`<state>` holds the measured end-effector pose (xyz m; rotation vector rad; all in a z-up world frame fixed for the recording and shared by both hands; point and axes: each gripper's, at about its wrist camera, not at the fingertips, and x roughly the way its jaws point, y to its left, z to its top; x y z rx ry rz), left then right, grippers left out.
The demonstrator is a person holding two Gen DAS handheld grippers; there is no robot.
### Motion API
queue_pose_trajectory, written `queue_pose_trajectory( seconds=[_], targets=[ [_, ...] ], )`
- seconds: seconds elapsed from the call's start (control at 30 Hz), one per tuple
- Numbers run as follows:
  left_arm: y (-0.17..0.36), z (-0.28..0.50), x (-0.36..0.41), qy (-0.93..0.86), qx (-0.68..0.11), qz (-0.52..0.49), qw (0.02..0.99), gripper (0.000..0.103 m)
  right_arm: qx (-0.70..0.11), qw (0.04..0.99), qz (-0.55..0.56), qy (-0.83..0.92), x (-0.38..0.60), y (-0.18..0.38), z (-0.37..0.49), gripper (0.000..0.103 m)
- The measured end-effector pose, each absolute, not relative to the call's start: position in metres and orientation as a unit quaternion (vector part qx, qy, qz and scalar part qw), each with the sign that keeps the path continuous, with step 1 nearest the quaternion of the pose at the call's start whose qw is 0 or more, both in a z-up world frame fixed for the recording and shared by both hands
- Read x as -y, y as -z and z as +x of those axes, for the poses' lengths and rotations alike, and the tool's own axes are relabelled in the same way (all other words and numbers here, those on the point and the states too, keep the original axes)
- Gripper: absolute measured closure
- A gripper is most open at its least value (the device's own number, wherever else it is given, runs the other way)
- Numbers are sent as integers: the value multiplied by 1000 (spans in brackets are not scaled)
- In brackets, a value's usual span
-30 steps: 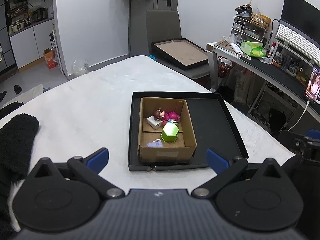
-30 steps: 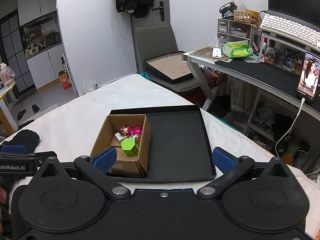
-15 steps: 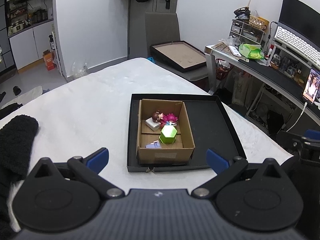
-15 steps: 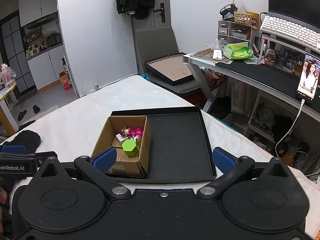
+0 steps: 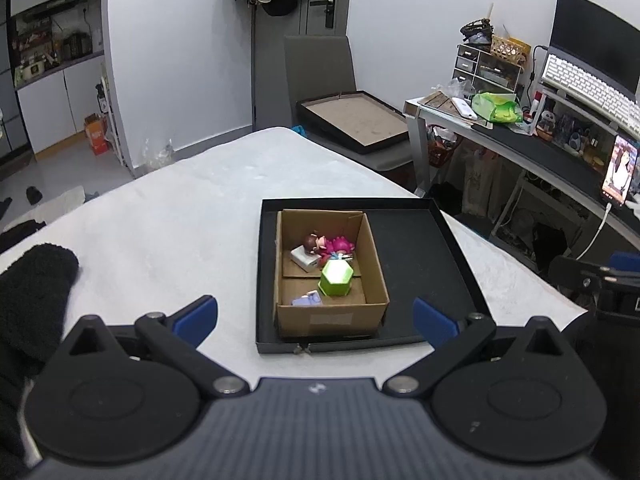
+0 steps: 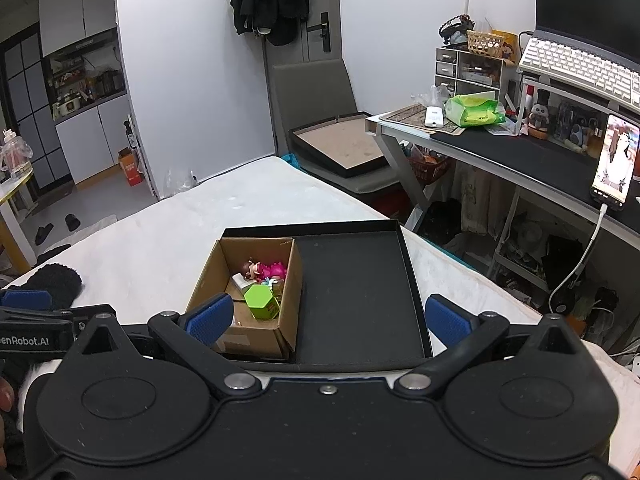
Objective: Organize rigid objects
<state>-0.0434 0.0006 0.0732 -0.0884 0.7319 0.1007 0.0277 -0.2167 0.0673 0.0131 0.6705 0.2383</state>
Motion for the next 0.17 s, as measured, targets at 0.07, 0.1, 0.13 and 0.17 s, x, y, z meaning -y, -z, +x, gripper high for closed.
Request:
queue_pose_trajectory(
  seconds=[0.07, 0.1, 0.13, 0.17],
  targets=[
    [-74, -43, -1, -46, -355, -47, 932, 0, -325, 938, 4, -117, 216, -68, 28, 0],
    [-75, -43, -2, -45, -353, -49, 933, 0, -325, 938, 4, -117, 216, -68, 28, 0],
    [-76, -43, -2, -45, -352, -50, 934, 0, -325, 939, 5, -118, 215, -68, 27, 0],
    [-77, -43, -3, -45, -351, -51, 934, 0, -325, 938, 5, -117, 215, -68, 27, 0]
  ],
)
